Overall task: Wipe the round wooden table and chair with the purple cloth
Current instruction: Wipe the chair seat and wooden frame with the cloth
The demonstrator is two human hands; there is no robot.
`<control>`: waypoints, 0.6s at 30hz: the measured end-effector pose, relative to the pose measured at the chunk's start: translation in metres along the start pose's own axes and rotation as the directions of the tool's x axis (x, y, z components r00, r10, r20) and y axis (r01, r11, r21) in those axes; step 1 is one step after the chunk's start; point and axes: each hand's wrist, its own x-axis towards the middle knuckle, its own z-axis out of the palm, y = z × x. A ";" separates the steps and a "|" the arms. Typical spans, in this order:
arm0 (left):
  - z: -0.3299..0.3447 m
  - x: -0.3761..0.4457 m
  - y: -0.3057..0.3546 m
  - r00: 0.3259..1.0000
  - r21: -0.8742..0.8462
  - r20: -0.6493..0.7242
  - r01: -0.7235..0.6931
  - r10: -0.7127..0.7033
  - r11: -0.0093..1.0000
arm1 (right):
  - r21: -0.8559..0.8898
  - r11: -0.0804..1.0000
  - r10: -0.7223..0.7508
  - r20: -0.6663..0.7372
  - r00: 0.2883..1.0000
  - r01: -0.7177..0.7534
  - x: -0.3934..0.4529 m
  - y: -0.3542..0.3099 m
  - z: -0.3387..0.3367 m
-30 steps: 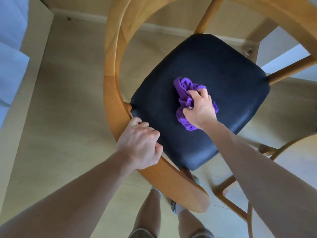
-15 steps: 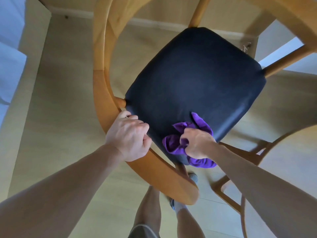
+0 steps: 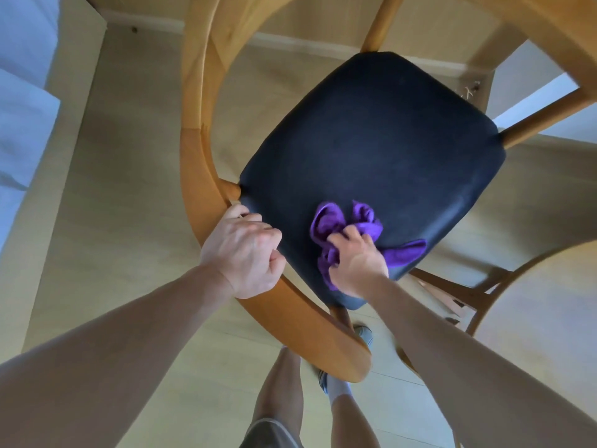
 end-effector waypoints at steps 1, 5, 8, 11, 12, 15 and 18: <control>0.000 0.000 0.000 1.000 0.008 0.002 -0.003 0.003 1.000 | -0.032 0.998 -0.046 0.084 0.995 0.048 -0.008 0.001 0.004; 0.002 -0.001 -0.002 1.000 0.006 0.013 -0.011 0.011 1.000 | -0.011 0.998 -0.064 0.273 0.960 0.070 -0.021 0.017 -0.006; 0.003 -0.001 -0.001 1.000 0.024 0.011 -0.013 0.012 1.000 | 0.320 0.947 0.042 -0.044 0.998 -0.026 -0.021 0.040 -0.026; 0.002 -0.001 -0.001 1.000 0.016 0.018 -0.010 0.010 1.000 | 0.503 0.864 0.234 -0.350 0.907 -0.029 -0.010 0.064 -0.041; 0.001 0.000 -0.001 1.000 0.019 0.019 -0.011 0.011 1.000 | 0.518 0.852 0.290 -0.353 0.889 -0.073 -0.004 0.068 -0.042; 0.002 -0.001 -0.001 1.000 0.026 0.026 -0.011 0.010 1.000 | 0.481 0.839 0.393 -0.214 0.894 -0.254 0.012 0.062 -0.033; 0.001 -0.001 -0.001 1.000 0.035 0.023 -0.008 0.007 0.999 | 0.336 0.914 0.287 -0.138 0.948 -0.227 0.000 0.037 -0.008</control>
